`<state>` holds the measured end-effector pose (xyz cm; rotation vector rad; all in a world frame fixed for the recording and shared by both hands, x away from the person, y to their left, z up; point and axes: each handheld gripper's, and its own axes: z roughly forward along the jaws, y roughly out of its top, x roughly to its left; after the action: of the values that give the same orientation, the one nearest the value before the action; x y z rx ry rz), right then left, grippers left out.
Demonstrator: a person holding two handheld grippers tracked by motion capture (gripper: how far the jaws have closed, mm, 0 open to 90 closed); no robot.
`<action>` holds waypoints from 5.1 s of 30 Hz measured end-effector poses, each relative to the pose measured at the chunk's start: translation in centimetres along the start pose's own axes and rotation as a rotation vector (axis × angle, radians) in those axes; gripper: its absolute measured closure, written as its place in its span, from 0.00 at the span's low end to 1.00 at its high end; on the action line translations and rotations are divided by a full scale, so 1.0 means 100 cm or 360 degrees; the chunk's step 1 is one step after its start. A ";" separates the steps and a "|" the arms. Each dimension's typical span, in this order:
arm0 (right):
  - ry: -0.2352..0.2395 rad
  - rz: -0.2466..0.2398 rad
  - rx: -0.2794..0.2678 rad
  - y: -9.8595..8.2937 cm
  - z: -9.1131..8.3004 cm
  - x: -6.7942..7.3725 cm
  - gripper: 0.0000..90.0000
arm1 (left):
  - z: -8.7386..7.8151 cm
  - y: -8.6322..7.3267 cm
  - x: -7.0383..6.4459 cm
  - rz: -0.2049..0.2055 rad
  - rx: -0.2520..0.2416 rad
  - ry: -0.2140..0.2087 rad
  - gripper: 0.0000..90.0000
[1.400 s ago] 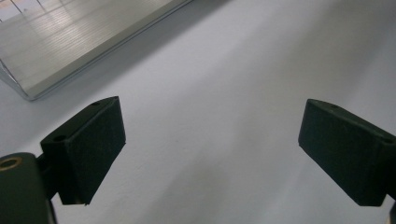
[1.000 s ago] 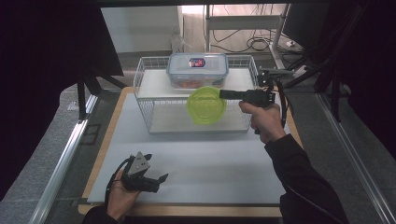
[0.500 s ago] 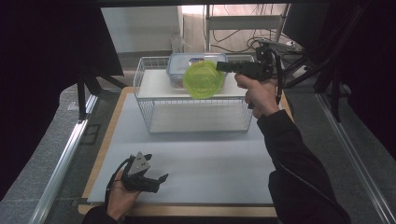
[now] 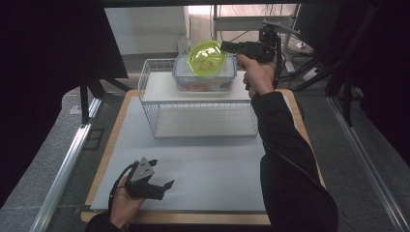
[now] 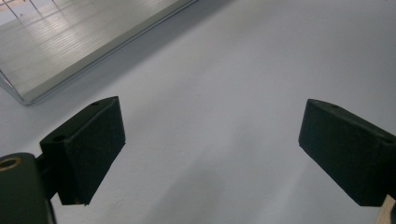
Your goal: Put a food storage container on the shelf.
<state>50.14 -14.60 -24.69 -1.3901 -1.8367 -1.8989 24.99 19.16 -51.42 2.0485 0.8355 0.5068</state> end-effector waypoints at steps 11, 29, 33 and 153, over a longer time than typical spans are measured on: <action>-0.0083 0.0072 -0.0098 0.010 0.031 -0.012 0.93 | 0.000 0.000 -0.001 -0.0005 -0.0008 -0.0038 0.08; -0.0308 -0.0064 -0.0121 0.004 0.025 -0.015 0.81 | 0.002 0.000 -0.003 0.0010 0.0012 -0.0048 0.08; -0.0300 -0.0076 -0.0114 0.003 0.024 -0.015 0.80 | 0.003 0.000 -0.003 0.0020 0.0017 -0.0047 0.08; -0.0551 -0.1156 0.0449 -0.247 -0.106 -0.040 0.00 | 0.002 0.001 -0.005 -0.0001 0.0010 -0.0091 0.04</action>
<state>30.57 -19.68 -42.90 -1.0865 -2.9542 -1.5923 24.85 18.64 -51.48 2.0585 0.8048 0.4440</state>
